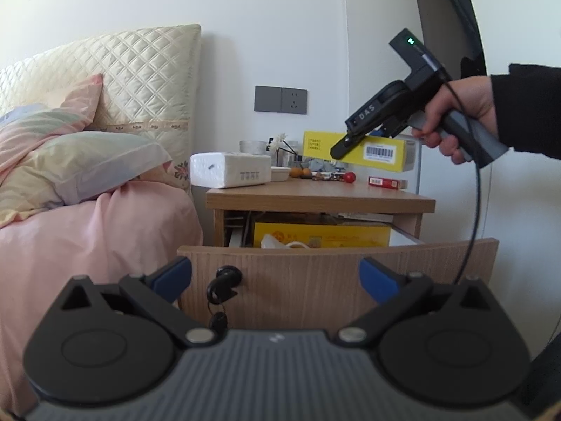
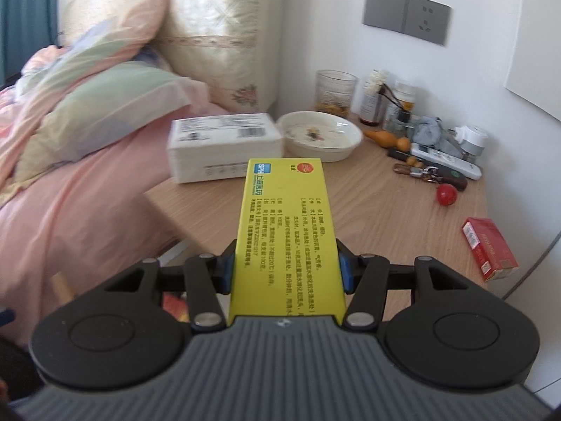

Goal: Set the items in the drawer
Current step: 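Carry the yellow box down into the open drawer and open the right tool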

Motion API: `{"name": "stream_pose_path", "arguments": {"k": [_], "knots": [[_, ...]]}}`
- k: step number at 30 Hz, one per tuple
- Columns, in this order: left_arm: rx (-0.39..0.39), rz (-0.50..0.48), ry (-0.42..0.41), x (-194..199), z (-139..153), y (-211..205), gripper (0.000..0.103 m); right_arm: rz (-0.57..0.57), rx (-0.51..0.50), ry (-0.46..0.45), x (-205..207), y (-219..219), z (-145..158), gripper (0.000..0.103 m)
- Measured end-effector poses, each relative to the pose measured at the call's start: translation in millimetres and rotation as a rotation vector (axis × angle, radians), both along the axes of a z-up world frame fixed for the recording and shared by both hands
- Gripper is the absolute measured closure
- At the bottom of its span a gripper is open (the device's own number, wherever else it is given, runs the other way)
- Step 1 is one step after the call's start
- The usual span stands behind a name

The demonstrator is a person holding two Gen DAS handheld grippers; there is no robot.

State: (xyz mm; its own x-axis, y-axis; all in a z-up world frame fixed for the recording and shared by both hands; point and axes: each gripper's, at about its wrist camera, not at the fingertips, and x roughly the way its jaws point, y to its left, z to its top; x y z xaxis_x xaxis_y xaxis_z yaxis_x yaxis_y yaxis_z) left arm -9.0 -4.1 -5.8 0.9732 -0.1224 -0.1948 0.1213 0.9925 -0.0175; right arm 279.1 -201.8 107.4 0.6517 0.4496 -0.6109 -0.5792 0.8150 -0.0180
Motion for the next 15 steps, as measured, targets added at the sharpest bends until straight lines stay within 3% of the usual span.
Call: {"name": "stream_pose_path", "arguments": {"k": [15], "knots": [[0.005,-0.002,0.002,-1.4,-0.8,-3.1,0.000,0.292,-0.117,0.110,-53.1,35.9,-30.0,0.047]]}}
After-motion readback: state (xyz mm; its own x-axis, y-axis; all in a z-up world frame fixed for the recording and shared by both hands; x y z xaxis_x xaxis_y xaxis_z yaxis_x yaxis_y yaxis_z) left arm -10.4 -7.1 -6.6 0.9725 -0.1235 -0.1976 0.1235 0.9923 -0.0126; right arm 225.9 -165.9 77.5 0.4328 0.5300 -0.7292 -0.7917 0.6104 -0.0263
